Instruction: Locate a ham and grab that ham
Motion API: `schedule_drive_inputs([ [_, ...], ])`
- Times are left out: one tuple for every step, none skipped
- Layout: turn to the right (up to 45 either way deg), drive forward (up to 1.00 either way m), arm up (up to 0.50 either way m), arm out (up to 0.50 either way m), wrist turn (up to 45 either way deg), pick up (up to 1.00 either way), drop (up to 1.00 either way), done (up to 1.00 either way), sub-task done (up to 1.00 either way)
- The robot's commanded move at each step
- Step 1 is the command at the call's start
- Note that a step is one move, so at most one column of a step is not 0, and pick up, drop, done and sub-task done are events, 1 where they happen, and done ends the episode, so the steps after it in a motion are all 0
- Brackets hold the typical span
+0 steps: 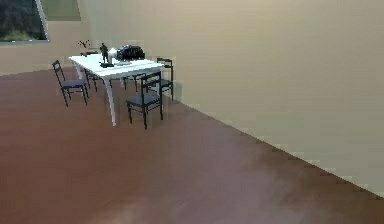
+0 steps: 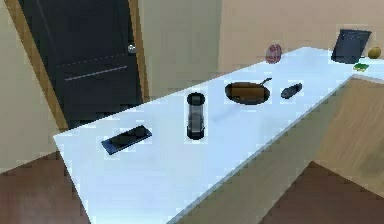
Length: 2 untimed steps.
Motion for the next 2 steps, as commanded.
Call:
schedule_drive_inputs([
  [0.0,0.20,0.00,0.00,0.0,0.00,0.00,0.00,0.00],
  [45.0,0.00,0.00,0.00,0.0,0.00,0.00,0.00,0.00],
])
